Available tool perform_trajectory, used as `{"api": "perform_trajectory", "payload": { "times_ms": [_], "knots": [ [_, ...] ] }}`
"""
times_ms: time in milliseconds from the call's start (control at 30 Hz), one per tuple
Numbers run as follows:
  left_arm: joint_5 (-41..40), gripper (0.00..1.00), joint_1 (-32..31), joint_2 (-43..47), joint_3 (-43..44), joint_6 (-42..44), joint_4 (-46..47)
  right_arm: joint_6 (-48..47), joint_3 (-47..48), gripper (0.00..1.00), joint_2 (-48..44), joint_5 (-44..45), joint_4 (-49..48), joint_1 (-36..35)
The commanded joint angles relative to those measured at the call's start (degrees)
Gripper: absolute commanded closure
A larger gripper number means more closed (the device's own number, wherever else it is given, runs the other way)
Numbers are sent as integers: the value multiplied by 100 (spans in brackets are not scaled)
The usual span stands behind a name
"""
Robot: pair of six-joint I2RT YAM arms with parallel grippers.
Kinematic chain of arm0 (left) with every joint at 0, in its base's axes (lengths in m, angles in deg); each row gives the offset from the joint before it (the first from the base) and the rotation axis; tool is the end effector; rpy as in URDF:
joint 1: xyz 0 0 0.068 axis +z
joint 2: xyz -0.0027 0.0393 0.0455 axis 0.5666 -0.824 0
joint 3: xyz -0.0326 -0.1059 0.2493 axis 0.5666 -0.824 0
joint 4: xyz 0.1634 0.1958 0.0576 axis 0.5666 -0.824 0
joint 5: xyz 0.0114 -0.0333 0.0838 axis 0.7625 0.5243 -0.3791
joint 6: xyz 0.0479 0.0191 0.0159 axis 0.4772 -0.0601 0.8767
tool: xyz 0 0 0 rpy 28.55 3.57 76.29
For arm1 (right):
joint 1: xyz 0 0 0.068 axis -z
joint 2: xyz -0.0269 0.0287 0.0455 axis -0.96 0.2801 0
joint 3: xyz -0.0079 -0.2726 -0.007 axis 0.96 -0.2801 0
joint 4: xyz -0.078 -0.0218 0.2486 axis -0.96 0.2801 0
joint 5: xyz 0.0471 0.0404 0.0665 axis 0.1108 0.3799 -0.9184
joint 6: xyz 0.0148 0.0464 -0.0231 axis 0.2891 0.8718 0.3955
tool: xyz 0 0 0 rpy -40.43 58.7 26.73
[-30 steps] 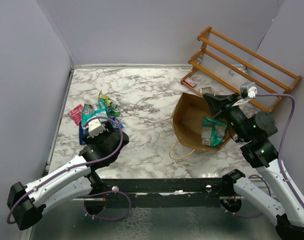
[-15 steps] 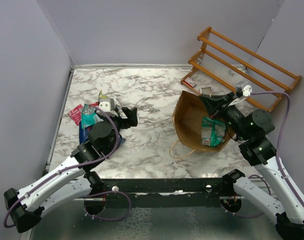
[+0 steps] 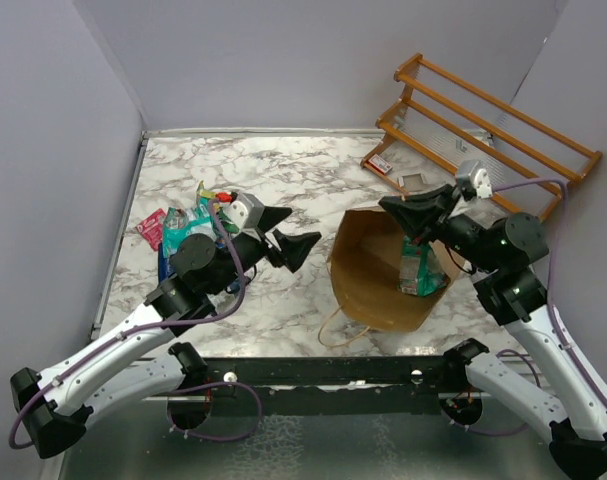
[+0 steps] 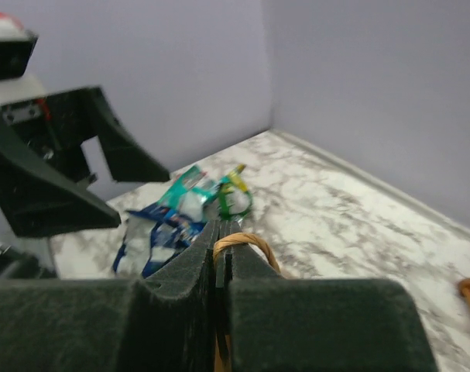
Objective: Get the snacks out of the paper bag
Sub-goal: Adjust the paper bag at the center of the board.
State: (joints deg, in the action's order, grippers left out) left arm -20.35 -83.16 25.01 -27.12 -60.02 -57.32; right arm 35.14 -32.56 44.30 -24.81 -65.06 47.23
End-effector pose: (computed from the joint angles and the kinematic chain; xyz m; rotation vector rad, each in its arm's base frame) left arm 0.1276 -0.1434 0.3670 0.4008 1.4334 -0.8945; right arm 0.1400 0.0852 0.4123 -0.5103 1.3449 0.8409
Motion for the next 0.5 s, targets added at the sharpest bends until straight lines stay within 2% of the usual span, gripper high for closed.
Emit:
{"api": "perform_trajectory", "payload": {
  "times_ms": [0, 133, 233, 333, 467],
  "knots": [
    [1842, 14, 15, 222, -195, 25, 807, 75, -246, 98, 218, -1884, -331, -13],
    [2859, 15, 13, 21, -435, -427, 1489, 71, -341, 98, 278, -1802, -326, -13],
    [3169, 17, -96, -332, -564, -872, 2052, 136, -405, 98, 213, -1695, -440, -13],
    [2868, 18, -642, -747, -542, -680, 2100, 222, -412, 97, 179, -1689, -588, -20],
    [2062, 18, -1678, -1184, -237, 313, 1810, 323, -222, 98, 233, -1852, -676, -17]
  ]
}}
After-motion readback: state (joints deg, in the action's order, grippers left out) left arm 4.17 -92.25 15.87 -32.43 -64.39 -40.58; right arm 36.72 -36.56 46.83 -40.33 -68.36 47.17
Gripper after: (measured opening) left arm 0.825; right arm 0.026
